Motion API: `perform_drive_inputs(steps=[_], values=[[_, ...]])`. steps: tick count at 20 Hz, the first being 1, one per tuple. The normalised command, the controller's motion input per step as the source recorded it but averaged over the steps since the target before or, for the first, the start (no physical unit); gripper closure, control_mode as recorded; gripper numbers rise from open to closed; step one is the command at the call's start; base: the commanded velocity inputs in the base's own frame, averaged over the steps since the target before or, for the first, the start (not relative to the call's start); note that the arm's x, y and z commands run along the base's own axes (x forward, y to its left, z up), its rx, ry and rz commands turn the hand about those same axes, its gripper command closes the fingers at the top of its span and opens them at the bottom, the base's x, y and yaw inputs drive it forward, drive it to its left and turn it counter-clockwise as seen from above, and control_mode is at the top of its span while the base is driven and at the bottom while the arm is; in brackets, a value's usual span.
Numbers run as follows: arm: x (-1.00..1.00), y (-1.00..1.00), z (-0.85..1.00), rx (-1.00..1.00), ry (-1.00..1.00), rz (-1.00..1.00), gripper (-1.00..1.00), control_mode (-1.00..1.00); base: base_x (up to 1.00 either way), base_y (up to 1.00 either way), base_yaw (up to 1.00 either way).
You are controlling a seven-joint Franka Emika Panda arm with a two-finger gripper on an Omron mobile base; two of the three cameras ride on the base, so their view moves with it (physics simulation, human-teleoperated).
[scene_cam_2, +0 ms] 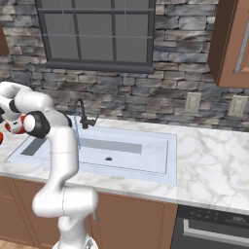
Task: Rinse each bowl for a few seconds and place them down in the sink or on the counter.
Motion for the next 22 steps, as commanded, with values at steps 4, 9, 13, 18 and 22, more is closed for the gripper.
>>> perform_drive_inputs(steps=[4, 9, 13, 18, 22], values=[[-0.33, -0.37, 0.63, 0.05, -0.12, 0.16, -1.0, -1.0, 0.0, 0.0, 0.0], [-0.26, -0.35, 0.61, 0.02, -0.09, 0.13, -1.0, -1.0, 0.0, 0.0, 0.0], [-0.23, -0.06, 0.45, -0.07, -0.05, 0.05, -1.0, -1.0, 0.0, 0.0, 0.0], [-0.17, -0.02, 0.42, -0.22, -0.01, 0.0, -1.0, -1.0, 0.0, 0.0, 0.0], [-0.08, -0.14, 0.37, -0.25, 0.06, 0.0, -1.0, -1.0, 0.0, 0.0, 0.0]])
